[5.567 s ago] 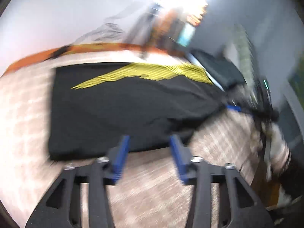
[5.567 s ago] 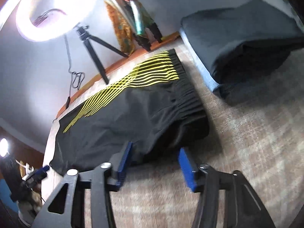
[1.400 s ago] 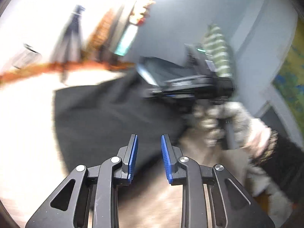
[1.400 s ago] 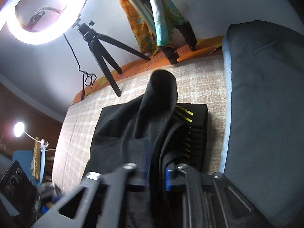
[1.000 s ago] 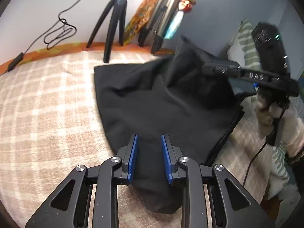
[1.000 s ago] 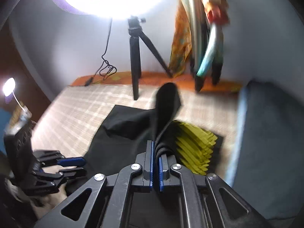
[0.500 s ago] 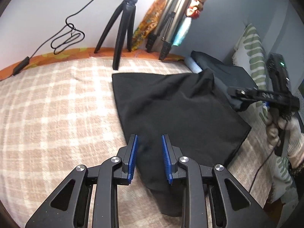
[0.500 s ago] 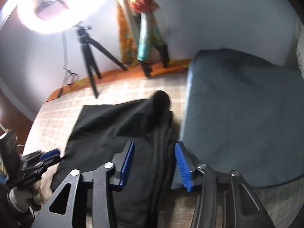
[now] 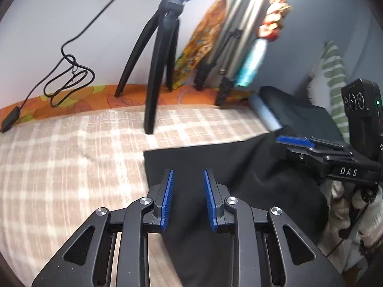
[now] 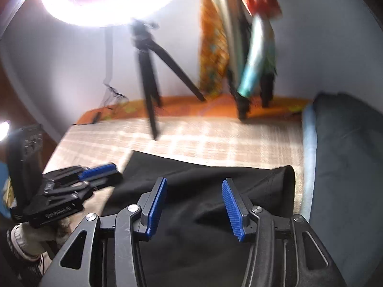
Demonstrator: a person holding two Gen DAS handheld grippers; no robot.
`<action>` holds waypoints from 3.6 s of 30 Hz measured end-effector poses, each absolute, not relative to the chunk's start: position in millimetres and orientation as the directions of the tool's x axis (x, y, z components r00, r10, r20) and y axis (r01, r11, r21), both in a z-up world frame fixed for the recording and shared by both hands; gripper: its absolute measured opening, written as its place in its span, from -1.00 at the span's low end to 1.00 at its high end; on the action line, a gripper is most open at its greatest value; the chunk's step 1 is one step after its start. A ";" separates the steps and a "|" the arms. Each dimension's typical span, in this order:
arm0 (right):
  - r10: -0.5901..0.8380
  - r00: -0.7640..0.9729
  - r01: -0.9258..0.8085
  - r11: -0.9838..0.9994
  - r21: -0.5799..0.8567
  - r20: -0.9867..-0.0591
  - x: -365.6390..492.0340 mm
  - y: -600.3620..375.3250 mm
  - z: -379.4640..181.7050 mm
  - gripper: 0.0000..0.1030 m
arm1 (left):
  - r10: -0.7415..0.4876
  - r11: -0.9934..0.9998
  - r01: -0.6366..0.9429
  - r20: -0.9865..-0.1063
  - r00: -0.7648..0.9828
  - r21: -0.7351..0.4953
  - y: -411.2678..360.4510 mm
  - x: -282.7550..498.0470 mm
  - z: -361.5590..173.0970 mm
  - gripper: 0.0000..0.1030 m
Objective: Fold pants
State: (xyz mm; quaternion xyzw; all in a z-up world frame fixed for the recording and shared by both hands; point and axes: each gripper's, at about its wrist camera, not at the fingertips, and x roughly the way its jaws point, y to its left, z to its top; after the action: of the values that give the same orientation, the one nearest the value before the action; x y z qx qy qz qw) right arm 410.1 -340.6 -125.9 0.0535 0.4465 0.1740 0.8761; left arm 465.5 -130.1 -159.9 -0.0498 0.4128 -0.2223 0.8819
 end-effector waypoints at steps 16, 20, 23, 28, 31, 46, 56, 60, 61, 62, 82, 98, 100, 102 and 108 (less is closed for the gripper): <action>0.395 0.529 -0.142 0.914 0.380 -0.751 361.1 -422.6 -108.1 0.52 | -0.434 0.901 0.269 -0.718 0.544 -0.341 -85.5 442.8 -149.1 0.20; 0.498 0.469 -0.156 0.860 0.486 -0.730 337.3 -436.5 -115.4 0.61 | -0.525 0.851 0.282 -0.702 0.481 -0.443 -70.7 423.1 -144.7 0.20; 0.527 0.443 -0.155 0.842 0.517 -0.725 324.0 -445.4 -121.6 0.62 | -0.576 0.816 0.252 -0.695 0.430 -0.520 -62.1 416.9 -150.0 0.20; 0.609 0.413 -0.120 0.774 0.622 -0.677 306.7 -452.1 -131.4 0.64 | -0.621 0.778 0.182 -0.691 0.370 -0.601 -60.0 414.6 -167.0 0.20; 0.619 0.401 -0.102 0.762 0.639 -0.675 298.3 -452.6 -141.7 0.65 | -0.632 0.769 0.169 -0.695 0.343 -0.616 -61.8 416.0 -174.9 0.20; 0.686 0.438 -0.086 0.675 0.733 -0.580 319.8 -456.4 -177.3 0.67 | -0.720 0.681 0.160 -0.613 0.326 -0.715 -70.2 436.2 -189.3 0.20; 0.657 0.427 -0.120 0.723 0.681 -0.622 322.1 -424.7 -177.1 -0.31 | -0.731 0.662 0.152 -0.587 0.347 -0.734 -88.7 454.7 -195.5 -0.47; 0.617 0.445 -0.113 0.757 0.643 -0.649 314.5 -424.6 -170.8 -0.59 | -0.719 0.671 0.144 -0.592 0.364 -0.727 -90.6 455.6 -202.5 -0.85; 0.605 0.451 -0.117 0.769 0.629 -0.656 312.5 -424.4 -166.4 -0.62 | -0.715 0.676 0.153 -0.590 0.376 -0.721 -90.5 453.9 -200.8 -0.85; 0.603 0.455 -0.123 0.771 0.624 -0.656 310.6 -423.9 -162.5 -0.67 | -0.709 0.682 0.163 -0.589 0.388 -0.713 -90.4 451.8 -197.8 -0.86; 0.509 0.568 -0.280 0.859 0.430 -0.647 284.2 -425.9 -54.4 -0.76 | -0.729 0.676 0.428 -0.461 0.506 -0.600 -124.9 434.1 -81.4 -0.94; 0.292 0.726 -0.197 0.956 0.219 -0.623 299.6 -538.0 47.2 -0.76 | -0.814 0.579 0.589 -0.350 0.464 -0.564 -254.4 479.9 -10.0 -0.94; 0.276 0.733 -0.183 0.960 0.211 -0.622 304.5 -555.6 47.8 -0.76 | -0.821 0.569 0.594 -0.352 0.450 -0.568 -273.5 489.0 -11.6 -0.94; 0.271 0.730 -0.167 0.961 0.221 -0.627 310.6 -575.7 41.6 -0.76 | -0.824 0.566 0.588 -0.365 0.434 -0.578 -292.2 499.9 -18.2 -0.94; 0.257 0.656 -0.075 0.958 0.277 -0.710 346.3 -626.0 -17.2 -0.75 | -0.741 0.669 0.522 -0.533 0.409 -0.529 -344.5 530.3 -65.6 -0.88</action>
State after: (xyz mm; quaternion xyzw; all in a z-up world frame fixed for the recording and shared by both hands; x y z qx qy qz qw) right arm 346.3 -626.0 -17.2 0.1120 0.4043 0.0919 0.9031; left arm 530.3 -344.5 -65.6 -0.1412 0.3869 -0.3816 0.8275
